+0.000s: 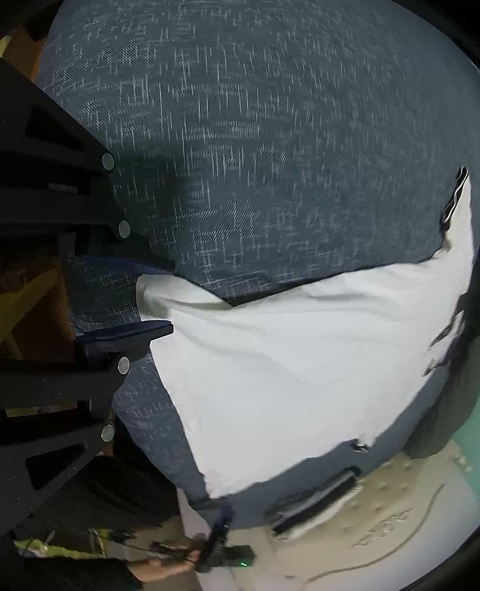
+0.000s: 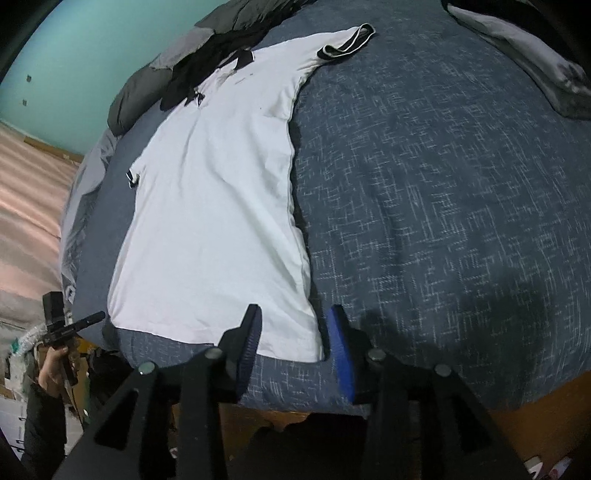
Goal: Fold clothes
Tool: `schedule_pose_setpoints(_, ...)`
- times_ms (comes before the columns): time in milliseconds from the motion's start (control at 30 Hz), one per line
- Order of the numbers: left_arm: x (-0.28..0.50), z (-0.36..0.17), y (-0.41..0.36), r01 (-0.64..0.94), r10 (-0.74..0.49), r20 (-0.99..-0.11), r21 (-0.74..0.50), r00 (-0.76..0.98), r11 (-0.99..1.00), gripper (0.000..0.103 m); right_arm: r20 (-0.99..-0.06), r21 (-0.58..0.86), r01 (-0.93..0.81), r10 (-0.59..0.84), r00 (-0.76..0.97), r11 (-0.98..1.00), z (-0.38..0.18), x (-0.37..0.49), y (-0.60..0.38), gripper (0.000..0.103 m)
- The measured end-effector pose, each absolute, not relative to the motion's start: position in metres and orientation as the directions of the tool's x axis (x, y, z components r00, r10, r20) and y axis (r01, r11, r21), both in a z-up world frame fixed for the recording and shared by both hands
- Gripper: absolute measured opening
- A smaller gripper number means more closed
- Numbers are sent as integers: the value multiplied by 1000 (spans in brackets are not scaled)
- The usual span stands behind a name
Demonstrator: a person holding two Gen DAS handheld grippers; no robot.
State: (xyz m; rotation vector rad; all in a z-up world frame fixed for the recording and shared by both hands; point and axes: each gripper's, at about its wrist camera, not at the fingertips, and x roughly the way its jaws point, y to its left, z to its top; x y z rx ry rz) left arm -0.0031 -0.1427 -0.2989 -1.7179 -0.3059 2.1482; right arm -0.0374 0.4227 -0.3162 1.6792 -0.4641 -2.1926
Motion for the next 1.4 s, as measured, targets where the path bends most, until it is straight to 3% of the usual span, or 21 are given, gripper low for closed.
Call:
schedule_pose_setpoints(333, -12, -315, -126, -188, 383, -910, -353, -158, -917, 26, -898, 397, 86, -406, -172, -914, -342, -42, 408, 40)
schedule_pose_setpoints(400, -13, -316, -125, -190, 390, -908, -360, -154, -913, 7, -902, 388, 95, -398, -164, -917, -345, -40, 406, 39)
schedule_pose_setpoints(433, -13, -315, -126, -189, 400, -904, -371, -153, -909, 4, -905, 383, 99, -394, -160, -918, -347, -39, 406, 39)
schedule_pose_setpoints(567, -13, -303, -124, -205, 392, -904, -357, -169, -911, 2, -922, 350, 113, -363, -134, -930, -354, -37, 403, 11)
schedule_pose_setpoints(667, -14, -287, -125, -223, 381, -907, -340, -180, -914, 2, -922, 339, 121, -355, -151, -933, -347, -36, 404, 3)
schedule_pose_setpoints(1000, -6, -241, -133, -221, 385, -906, -344, -177, -913, 2, -898, 332, 179, -368, -242, -926, -281, -23, 415, 2)
schedule_pose_setpoints(1200, 7, -254, -135, -202, 402, -908, -374, -119, -905, 2, -895, 326, 203, -371, -249, -923, -266, -8, 412, 2)
schedule_pose_setpoints(1400, 8, -292, -127, -170, 390, -918, -374, -69, -912, 2, -913, 320, 148, -346, -216, -936, -301, -2, 425, 2)
